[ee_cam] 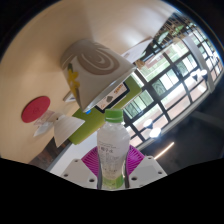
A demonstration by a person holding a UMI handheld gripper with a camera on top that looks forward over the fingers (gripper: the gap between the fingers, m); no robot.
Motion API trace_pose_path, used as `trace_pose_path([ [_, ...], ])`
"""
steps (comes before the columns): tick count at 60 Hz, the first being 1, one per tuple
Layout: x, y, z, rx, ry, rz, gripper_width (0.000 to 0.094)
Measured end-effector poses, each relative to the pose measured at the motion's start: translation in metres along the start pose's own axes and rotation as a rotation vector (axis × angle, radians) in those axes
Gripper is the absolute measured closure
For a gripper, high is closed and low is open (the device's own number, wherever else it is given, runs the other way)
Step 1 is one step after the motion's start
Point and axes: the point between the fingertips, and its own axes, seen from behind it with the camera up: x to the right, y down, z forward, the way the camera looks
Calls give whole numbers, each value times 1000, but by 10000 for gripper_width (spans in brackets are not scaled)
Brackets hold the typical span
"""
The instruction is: Pour water
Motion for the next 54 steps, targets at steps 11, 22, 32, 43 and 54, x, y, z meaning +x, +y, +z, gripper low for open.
trace_pose_path([
  [11,-5,-8,19,19,-26,-72,636],
  [22,-10,-4,24,19,-2,77,634],
  [32,5,39,36,-40,40,845,635],
  [43,-27,20,25,31,-180,2111,637],
  [54,-93,-26,28,13,-365,2437,639],
])
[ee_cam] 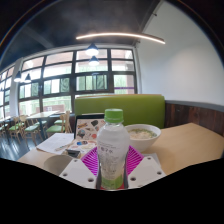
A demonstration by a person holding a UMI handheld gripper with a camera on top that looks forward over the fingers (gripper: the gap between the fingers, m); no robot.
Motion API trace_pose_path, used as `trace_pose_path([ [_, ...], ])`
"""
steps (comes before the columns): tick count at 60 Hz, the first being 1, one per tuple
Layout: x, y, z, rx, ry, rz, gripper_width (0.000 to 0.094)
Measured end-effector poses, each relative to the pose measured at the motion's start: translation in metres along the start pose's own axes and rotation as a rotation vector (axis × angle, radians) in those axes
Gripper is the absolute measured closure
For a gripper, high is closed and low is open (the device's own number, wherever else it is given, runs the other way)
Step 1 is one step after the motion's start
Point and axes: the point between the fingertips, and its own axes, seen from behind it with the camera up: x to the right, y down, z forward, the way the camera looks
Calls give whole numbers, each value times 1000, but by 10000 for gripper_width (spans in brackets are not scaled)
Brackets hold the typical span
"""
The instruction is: Pour water
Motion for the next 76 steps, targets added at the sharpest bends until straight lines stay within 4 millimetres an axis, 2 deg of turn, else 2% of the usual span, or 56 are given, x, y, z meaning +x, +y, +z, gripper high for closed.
trace_pose_path([
  [6,14,12,0,-37,15,19,636],
  [7,11,22,11,-30,17,14,636],
  [8,14,22,12,-28,22,5,636],
  [12,20,32,7,-51,36,-33,632],
  [15,17,31,6,-38,26,-59,634],
  [16,16,31,14,-31,25,-68,634],
  [18,15,33,10,-30,29,-78,633],
  [23,16,33,15,-28,31,-83,635],
  [26,15,33,12,-29,29,-77,606],
  [33,16,34,6,-54,13,-57,419],
  [35,19,38,4,-89,23,-47,310],
  [37,19,39,-2,-103,17,-39,133],
  [38,19,38,-5,-99,14,-34,80],
  [42,19,29,-27,-71,5,-27,138],
  [47,18,16,-61,-62,4,-39,123],
  [54,14,4,-126,-44,15,-35,116],
  [66,1,14,-232,-63,14,-26,115],
  [73,-6,16,-269,-42,2,-27,112],
  [76,-6,17,-278,-39,6,-28,109],
])
